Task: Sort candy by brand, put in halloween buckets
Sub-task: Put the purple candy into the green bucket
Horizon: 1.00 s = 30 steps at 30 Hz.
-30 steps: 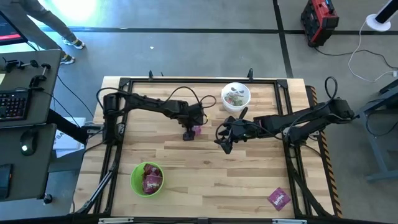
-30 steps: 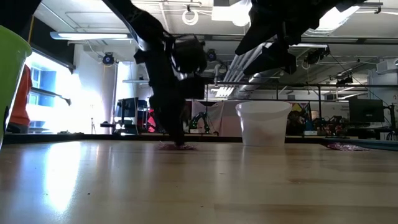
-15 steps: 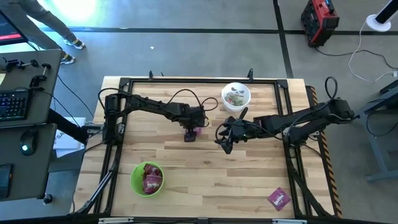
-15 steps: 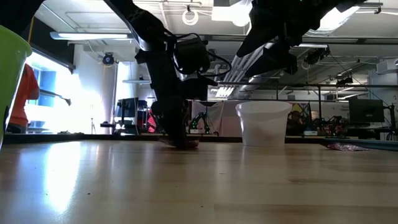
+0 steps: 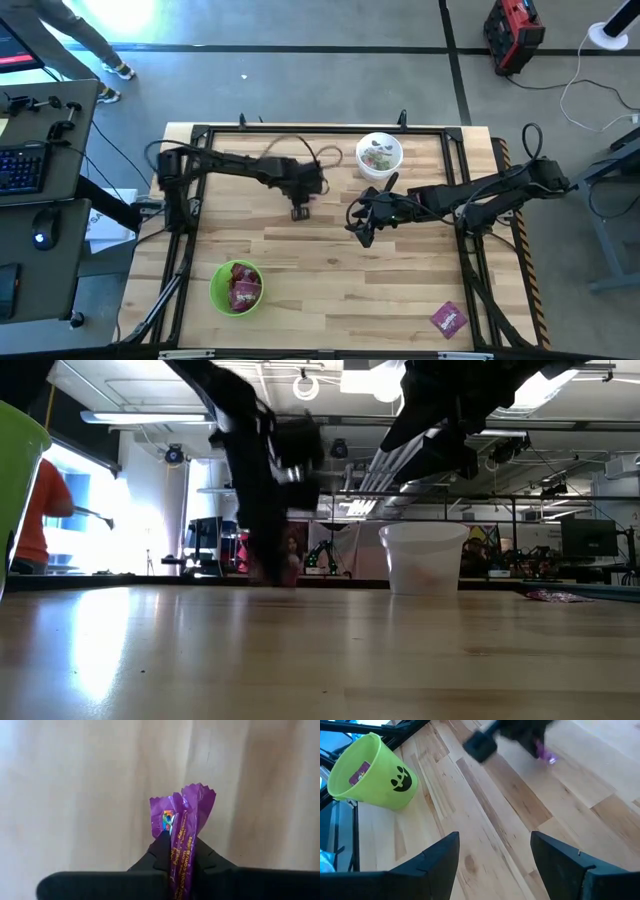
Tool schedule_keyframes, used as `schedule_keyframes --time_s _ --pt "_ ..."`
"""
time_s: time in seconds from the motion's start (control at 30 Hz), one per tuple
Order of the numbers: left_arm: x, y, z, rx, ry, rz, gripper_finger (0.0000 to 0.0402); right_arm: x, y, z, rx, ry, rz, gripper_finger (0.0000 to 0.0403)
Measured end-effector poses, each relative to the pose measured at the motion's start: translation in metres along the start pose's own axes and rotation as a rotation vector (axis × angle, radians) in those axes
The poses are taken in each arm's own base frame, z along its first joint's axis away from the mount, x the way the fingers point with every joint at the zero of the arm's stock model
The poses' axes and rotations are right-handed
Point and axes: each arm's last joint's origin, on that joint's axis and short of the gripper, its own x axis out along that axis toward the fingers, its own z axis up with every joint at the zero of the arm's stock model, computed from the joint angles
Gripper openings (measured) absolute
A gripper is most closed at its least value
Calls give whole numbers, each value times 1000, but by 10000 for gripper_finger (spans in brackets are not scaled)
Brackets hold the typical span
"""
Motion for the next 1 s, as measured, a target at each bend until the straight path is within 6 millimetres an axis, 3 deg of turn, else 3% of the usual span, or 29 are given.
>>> schedule_keyframes --time_s 0.13,0.23,0.33,0.5,0.8,0.9,1.0 --pt "-55 3 5 -31 -157 -71 3 0 -1 1 -47 -20 -24 238" --pt "-90 -6 3 -50 -259 -130 2 0 -3 3 -75 -35 -47 238" --pt "-127 -26 -4 -63 -329 -190 1 1 -7 6 -93 -43 -63 238" --pt "-166 -77 -38 -86 -215 -294 1 2 -13 11 -166 -50 -81 238" --pt "-209 -174 -114 -298 122 -430 5 3 -13 12 -199 -4 4 238" --pt "-217 -200 -132 -289 137 -457 15 2 -8 8 -151 4 27 238" --pt "-218 -216 -146 -261 65 -373 27 1 0 4 -124 -1 57 238"
